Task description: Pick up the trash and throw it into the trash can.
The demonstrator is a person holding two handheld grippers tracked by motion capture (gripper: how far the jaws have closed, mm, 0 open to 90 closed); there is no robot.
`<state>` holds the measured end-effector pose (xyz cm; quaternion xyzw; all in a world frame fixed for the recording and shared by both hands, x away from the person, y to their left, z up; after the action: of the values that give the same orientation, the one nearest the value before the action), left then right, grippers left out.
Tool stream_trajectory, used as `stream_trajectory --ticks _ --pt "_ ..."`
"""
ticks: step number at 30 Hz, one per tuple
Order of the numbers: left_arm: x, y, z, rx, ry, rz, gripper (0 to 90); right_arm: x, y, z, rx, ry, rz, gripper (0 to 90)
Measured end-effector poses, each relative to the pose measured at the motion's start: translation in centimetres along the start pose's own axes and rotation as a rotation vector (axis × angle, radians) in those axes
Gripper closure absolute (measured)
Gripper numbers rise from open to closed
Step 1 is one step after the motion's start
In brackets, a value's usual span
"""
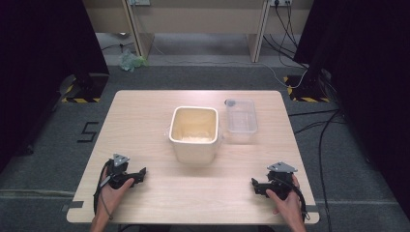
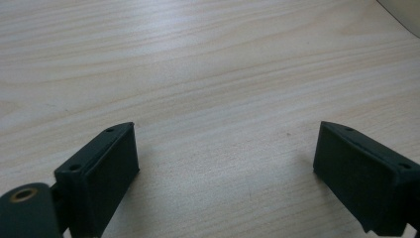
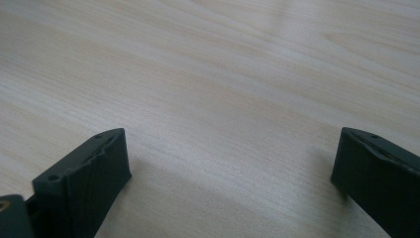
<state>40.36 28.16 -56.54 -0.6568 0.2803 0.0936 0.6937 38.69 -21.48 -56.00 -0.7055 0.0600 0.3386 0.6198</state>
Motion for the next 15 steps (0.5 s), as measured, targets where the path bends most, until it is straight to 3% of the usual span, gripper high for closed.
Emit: stream_trajectory --ticks 4,5,9,11,12,13,15 --pt "0.0 0.0 0.0 0.000 0.000 0.000 9.2 -0.3 -0.2 -0.4 0.012 0.006 -0.028 19.0" --pt "0.0 0.0 0.0 0.000 0.000 0.000 9.2 -0.5 -0.4 -0.5 0.035 -0.006 -0.026 14.9" --pt "0.0 0.0 0.0 0.000 0.000 -0.001 9.2 -0.7 -1.4 -0.9 0.037 0.001 -0.053 16.0" --pt "0.0 0.0 0.0 0.000 0.000 0.000 9.2 -0.8 -2.6 -1.2 0.041 0.003 -0.091 15.9" --pt "0.0 0.0 0.0 0.000 0.000 0.000 9.2 -0.7 -4.2 -1.5 0.056 -0.005 -0.135 16.0" --pt "0.0 0.0 0.0 0.000 0.000 -0.001 9.2 -0.7 -4.2 -1.5 0.056 -0.005 -0.135 16.0" --pt "0.0 0.0 0.0 0.000 -0.001 -0.001 9.2 -0.3 -6.2 -2.0 0.068 0.002 -0.160 16.2"
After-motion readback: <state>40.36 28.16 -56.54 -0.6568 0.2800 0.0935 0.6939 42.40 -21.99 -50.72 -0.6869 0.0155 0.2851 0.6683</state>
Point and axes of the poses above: each handheld gripper's, and its own axes: x roughly forward along the jaws, y roughly out of its underside, z roughly to its left, the point moved 6 cm from there along x, roughly forward along the jaws, and after that the axes turned 12 degrees about -z, right-handed, at the moved point
